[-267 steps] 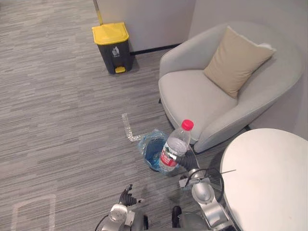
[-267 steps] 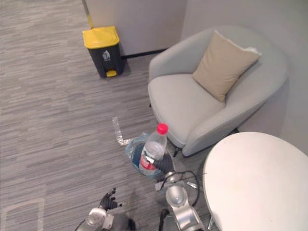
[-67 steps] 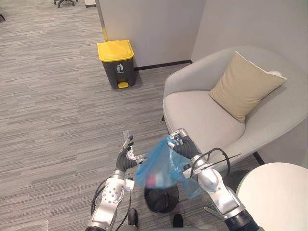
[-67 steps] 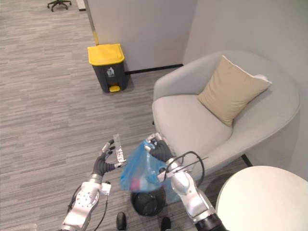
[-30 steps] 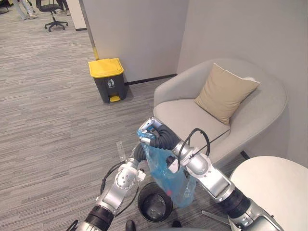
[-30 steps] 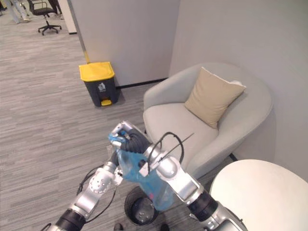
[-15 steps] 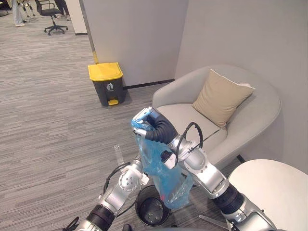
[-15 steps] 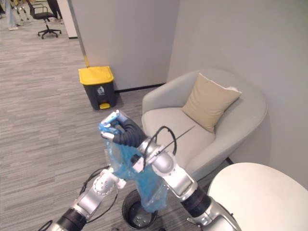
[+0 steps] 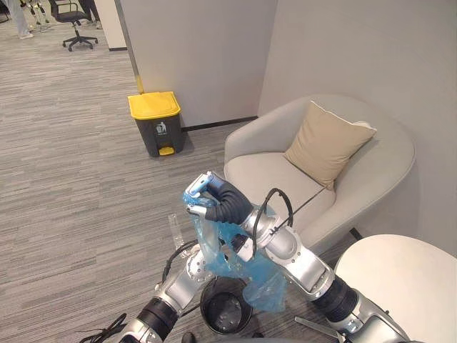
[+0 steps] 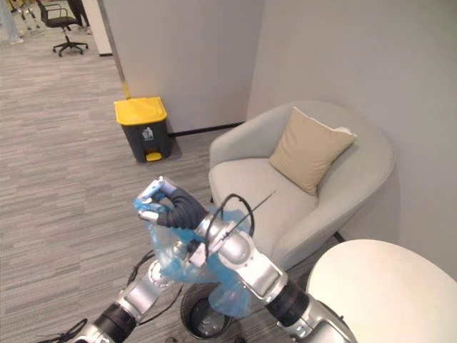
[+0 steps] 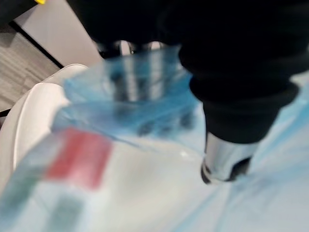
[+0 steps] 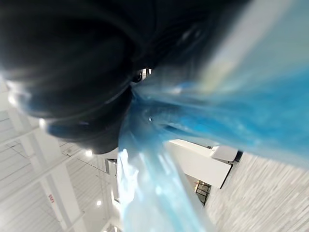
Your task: Gather rubbish on tea table into small bin, then transfer packed bag to large trash can.
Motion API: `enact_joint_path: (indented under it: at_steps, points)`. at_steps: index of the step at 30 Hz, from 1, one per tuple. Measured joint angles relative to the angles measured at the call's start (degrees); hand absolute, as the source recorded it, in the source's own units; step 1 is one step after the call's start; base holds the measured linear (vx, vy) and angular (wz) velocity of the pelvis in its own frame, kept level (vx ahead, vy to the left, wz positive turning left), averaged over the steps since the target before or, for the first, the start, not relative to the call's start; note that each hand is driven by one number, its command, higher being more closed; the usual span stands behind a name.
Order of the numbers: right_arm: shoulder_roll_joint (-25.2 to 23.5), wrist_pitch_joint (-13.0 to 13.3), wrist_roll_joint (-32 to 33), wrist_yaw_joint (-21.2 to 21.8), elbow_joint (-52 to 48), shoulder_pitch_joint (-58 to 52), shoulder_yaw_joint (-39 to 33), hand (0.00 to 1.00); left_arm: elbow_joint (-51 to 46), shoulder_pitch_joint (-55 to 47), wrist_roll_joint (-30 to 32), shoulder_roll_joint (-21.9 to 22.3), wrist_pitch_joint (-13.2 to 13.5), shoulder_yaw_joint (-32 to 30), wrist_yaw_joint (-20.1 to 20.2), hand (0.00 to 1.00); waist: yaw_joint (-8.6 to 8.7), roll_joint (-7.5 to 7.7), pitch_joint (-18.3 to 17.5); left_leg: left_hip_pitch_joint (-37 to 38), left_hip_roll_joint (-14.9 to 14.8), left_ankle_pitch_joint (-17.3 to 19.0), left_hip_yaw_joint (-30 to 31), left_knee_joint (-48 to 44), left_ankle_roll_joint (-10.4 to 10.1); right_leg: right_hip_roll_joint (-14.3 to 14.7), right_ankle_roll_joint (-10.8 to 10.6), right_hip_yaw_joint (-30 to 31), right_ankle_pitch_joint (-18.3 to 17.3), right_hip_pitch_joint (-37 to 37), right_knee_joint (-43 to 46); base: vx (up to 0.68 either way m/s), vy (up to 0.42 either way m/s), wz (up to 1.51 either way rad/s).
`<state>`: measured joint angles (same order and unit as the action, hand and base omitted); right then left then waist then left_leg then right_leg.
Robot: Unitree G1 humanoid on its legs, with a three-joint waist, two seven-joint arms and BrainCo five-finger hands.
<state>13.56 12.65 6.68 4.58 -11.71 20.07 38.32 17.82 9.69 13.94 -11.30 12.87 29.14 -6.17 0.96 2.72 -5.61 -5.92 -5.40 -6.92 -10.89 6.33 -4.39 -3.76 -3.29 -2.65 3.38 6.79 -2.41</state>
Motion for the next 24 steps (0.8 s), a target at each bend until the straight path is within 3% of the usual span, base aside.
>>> enact_joint_path:
  at_steps: [8,9,24]
  points:
    - [-0.03,0.18,-4.22,-0.23,4.23,-5.82,-4.36,1.0,-0.27,0.16,-1.76,1.87,-1.06,-2.75,-0.58,1.0,-0.01,0.02,0.3,0.68,-0.01,0.01,0.31,0.01,0.0,0.11,0.07,-0.2,-0.04,-0.93,0.01,0.01,0.0,0.0]
    - [0.01,0.18,-4.92,-0.33,4.25,-6.69,-4.98,0.0,-0.36,0.15,-1.94,2.17,-1.08,-3.56,-0.87,1.0,-0.01,0.1,0.6,1.02,-0.06,0.03,0.32,0.01,-0.01,0.1,-0.01,-0.2,-0.4,-0.93,0.05,-0.04,-0.002,0.0]
    - [0.01,0.27,-21.18,-5.06,6.39,-14.37,-13.68,0.0,-0.55,-5.19,-8.76,3.17,-2.1,-11.14,-1.47,1.0,0.0,1.29,2.63,0.83,-0.03,0.23,0.41,0.01,-0.16,-0.09,-0.21,-0.22,-0.35,-1.1,0.05,0.02,-0.001,0.0]
